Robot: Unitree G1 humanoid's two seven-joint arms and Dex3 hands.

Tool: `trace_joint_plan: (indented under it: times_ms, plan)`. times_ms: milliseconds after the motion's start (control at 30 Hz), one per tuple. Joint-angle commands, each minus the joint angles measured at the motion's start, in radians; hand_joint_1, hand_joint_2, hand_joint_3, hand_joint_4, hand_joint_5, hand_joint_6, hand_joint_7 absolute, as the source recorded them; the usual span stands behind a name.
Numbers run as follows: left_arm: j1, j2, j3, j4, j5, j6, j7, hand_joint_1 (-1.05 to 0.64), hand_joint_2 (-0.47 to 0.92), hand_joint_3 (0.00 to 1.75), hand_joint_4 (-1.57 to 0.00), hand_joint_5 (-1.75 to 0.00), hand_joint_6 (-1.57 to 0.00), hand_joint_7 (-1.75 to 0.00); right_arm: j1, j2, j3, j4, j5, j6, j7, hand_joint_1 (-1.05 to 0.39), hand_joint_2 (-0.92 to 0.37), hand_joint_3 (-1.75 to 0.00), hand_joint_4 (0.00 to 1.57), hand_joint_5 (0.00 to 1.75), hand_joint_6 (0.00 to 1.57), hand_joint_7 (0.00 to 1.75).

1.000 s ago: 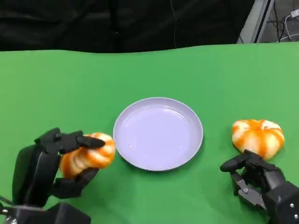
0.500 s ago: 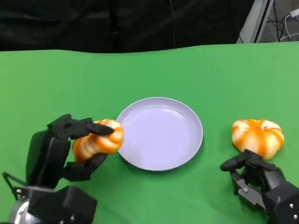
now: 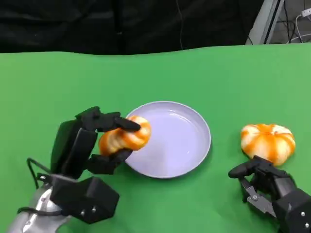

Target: Grasp the bread from the table and place it into the plate.

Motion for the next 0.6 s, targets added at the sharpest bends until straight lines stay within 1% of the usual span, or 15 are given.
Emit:
trace_joint_plan:
  times_ms: [33, 233, 333, 433, 533, 600]
  plan:
    - [-0.052, -0.004, -0.019, 0.027, 0.001, 0.017, -0.020, -0.05, 0.61, 0.98, -0.88, -1.42, -1.07, -0.78, 0.025, -0.006, 0.008, 0.005, -0.011, 0.027, -0.007, -0.30, -0.92, -0.42, 0.65, 1.75, 0.78, 1.09]
    - [-0.109, -0.007, -0.061, 0.073, 0.005, 0.034, -0.073, -0.04, 0.64, 0.95, -0.85, -1.42, -1.00, -0.87, 0.027, -0.005, 0.014, 0.003, -0.009, 0.027, -0.008, -0.30, -0.92, -0.41, 0.66, 1.75, 0.78, 1.11]
    - [-0.143, -0.011, -0.081, 0.100, 0.005, 0.041, -0.104, -0.03, 0.67, 0.90, -0.81, -1.42, -0.98, -0.88, 0.026, -0.006, 0.018, 0.003, -0.016, 0.030, -0.015, -0.30, -0.92, -0.41, 0.66, 1.75, 0.78, 1.11]
    - [-0.182, -0.019, -0.101, 0.130, 0.008, 0.049, -0.127, -0.04, 0.68, 0.83, -0.80, -1.41, -0.97, -0.87, 0.026, -0.006, 0.021, 0.002, -0.016, 0.030, -0.017, -0.31, -0.92, -0.41, 0.67, 1.75, 0.77, 1.12]
    - [-0.215, -0.029, -0.118, 0.162, 0.014, 0.049, -0.132, -0.05, 0.70, 0.77, -0.84, -1.35, -1.00, -0.82, 0.027, -0.004, 0.022, 0.000, -0.007, 0.026, -0.009, -0.30, -0.92, -0.42, 0.69, 1.75, 0.77, 1.14]
    - [-0.240, -0.040, -0.130, 0.189, 0.019, 0.049, -0.130, -0.04, 0.73, 0.69, -0.87, -1.30, -1.02, -0.78, 0.027, -0.004, 0.022, 0.002, -0.004, 0.023, -0.006, -0.30, -0.92, -0.43, 0.69, 1.75, 0.76, 1.14]
